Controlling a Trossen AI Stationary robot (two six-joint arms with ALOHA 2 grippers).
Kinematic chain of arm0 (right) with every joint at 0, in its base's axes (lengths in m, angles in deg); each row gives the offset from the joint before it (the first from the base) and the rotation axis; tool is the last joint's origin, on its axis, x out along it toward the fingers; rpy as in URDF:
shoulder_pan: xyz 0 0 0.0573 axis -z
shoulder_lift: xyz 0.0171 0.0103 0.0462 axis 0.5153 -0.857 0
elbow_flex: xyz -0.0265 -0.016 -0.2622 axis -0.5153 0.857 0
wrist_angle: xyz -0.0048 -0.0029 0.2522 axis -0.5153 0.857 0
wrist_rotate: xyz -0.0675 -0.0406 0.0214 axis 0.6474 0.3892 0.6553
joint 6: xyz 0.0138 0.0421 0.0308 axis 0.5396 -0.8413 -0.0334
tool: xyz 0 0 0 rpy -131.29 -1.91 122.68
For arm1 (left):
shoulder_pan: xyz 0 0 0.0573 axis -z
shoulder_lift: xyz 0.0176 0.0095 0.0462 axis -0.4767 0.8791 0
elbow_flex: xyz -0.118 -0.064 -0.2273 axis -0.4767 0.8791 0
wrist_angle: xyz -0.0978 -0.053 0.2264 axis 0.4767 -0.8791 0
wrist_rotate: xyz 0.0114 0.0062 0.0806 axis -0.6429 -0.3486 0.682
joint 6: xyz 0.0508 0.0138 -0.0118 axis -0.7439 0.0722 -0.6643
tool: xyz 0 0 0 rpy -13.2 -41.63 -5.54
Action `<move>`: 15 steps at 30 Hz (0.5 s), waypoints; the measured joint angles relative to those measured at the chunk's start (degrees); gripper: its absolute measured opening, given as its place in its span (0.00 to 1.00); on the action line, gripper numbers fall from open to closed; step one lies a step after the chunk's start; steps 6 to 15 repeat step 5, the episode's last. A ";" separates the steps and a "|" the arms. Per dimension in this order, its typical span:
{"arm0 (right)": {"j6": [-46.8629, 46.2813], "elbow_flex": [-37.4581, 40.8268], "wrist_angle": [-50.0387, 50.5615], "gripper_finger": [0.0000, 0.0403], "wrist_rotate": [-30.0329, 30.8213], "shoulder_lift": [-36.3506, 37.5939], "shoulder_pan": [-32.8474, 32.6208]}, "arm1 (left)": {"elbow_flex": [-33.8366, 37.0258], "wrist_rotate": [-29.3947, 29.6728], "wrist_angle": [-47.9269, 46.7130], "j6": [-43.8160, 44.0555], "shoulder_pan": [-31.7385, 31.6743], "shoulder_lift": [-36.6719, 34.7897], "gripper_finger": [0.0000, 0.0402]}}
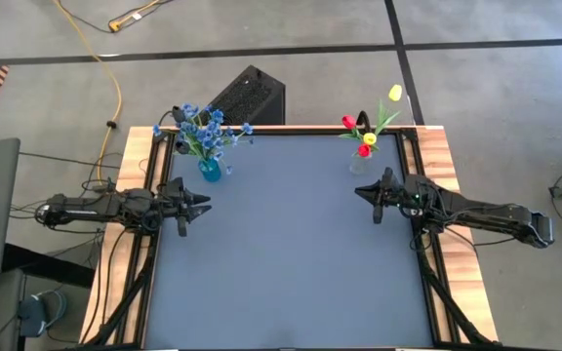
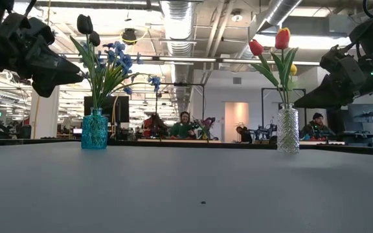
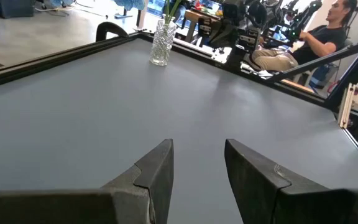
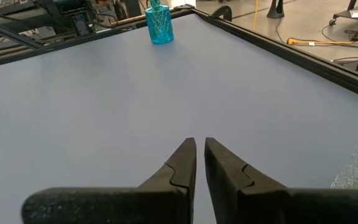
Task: Sort flowers into vase by color
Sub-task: Return to Home Position
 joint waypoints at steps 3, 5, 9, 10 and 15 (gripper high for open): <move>0.00 0.00 0.00 0.16 0.00 0.00 0.00 | 0.00 0.00 0.00 0.00 0.00 0.00 0.33; 0.00 0.00 -0.02 0.16 0.00 0.00 0.00 | 0.02 0.00 0.00 0.00 0.00 0.00 0.33; 0.00 0.00 -0.02 0.16 0.00 0.00 0.00 | 0.02 0.00 0.00 0.00 0.00 0.00 0.33; 0.00 0.00 -0.02 0.16 0.00 0.00 0.00 | 0.02 0.00 0.00 0.00 0.00 0.00 0.33; 0.00 0.00 -0.02 0.16 0.00 0.00 0.00 | 0.02 0.00 0.00 0.00 0.00 0.00 0.33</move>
